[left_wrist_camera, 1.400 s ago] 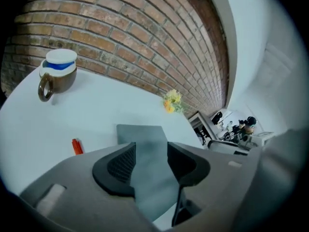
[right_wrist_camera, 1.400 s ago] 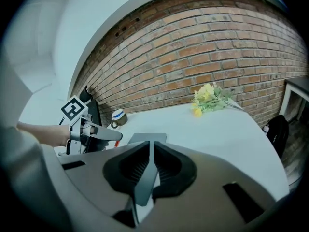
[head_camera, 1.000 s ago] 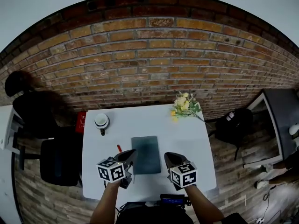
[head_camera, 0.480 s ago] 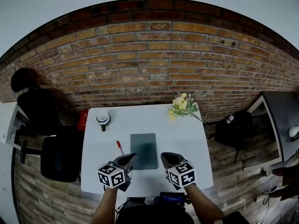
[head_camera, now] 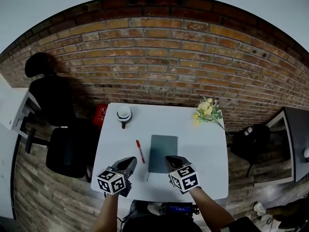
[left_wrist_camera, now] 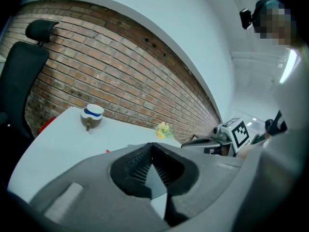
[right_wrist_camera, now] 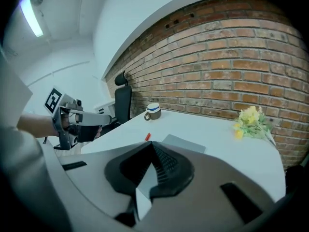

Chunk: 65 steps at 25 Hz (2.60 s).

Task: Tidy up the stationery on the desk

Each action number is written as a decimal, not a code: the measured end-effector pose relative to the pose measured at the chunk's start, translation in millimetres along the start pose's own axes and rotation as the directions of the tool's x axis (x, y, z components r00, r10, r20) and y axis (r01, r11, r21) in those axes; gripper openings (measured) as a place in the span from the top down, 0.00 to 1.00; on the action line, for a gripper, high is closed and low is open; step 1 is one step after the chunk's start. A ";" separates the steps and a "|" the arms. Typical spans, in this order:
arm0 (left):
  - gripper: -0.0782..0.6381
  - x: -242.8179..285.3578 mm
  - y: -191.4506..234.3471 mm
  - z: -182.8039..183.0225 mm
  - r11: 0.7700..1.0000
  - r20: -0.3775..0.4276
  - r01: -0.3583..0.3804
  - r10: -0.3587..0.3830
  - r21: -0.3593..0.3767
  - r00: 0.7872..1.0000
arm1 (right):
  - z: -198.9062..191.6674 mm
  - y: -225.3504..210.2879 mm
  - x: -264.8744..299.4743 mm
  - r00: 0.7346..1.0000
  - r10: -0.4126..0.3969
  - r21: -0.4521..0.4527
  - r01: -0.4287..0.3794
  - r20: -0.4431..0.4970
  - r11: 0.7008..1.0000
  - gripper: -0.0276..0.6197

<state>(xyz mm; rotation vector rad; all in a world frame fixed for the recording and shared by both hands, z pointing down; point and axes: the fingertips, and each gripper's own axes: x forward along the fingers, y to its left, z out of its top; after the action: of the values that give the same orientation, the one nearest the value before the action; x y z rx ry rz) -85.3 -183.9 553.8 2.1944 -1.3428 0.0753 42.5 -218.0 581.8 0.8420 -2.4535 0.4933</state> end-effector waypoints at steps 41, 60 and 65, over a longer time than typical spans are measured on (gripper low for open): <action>0.87 -54.2 121.5 -60.0 0.995 -0.148 -0.034 0.021 -0.089 0.989 | -53.4 54.6 166.8 0.908 -0.138 -0.092 0.111 -0.394 0.990 0.88; 0.87 46.7 -9.2 -33.1 0.979 -0.194 0.196 -0.181 0.059 0.964 | -42.4 -65.2 -26.1 0.937 -0.302 0.183 0.333 -0.177 0.925 0.88; 0.87 61.8 -28.7 -40.2 0.972 -0.220 0.225 -0.206 0.065 0.954 | -54.7 -85.8 -48.9 0.926 -0.334 0.236 0.368 -0.174 0.899 0.88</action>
<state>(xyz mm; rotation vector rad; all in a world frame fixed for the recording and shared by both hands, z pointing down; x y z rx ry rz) -21.1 -204.2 595.5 2.3194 -0.9948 0.2834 149.7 -232.8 613.7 1.2919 -2.0783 0.7238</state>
